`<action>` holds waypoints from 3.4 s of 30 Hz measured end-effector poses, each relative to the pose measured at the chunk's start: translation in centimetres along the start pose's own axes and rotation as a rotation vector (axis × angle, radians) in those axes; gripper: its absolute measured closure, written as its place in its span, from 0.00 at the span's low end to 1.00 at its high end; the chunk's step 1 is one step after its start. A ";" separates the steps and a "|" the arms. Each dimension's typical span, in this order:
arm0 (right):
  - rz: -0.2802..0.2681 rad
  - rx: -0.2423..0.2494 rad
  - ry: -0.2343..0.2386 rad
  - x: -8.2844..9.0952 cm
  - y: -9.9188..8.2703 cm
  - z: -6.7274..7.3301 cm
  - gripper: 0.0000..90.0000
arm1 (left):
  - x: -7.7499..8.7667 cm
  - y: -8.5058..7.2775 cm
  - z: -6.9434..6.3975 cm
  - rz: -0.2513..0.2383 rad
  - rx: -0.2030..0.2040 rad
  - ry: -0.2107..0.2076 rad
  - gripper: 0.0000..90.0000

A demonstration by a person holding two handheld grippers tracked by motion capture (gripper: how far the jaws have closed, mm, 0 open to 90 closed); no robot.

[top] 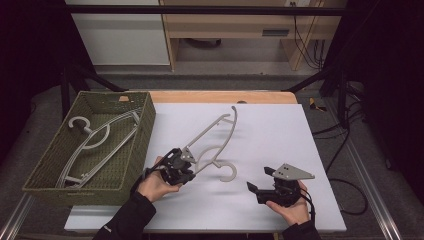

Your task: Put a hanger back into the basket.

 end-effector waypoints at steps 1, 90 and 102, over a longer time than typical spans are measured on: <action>-0.003 -0.002 -0.005 0.1 0.0 -0.1 0.21 | 0.6 0.1 0.0 -0.019 0.003 0.001 0.92; -0.094 -0.009 -0.095 2.5 1.1 -1.8 0.05 | 16.1 -16.2 14.9 -0.036 0.298 -0.014 0.91; -0.091 -0.003 -0.090 2.4 1.1 -1.8 0.05 | 16.0 -17.4 14.8 0.005 0.304 -0.019 0.91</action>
Point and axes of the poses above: each handheld gripper's, and its own axes: x roughly backward along the jaws, y roughly out of its top, z roughly to its left, the point moved 5 cm from there along -x, roughly forward along the jaws, and after that the axes turned 2 degrees about z, right-handed, at the moved point
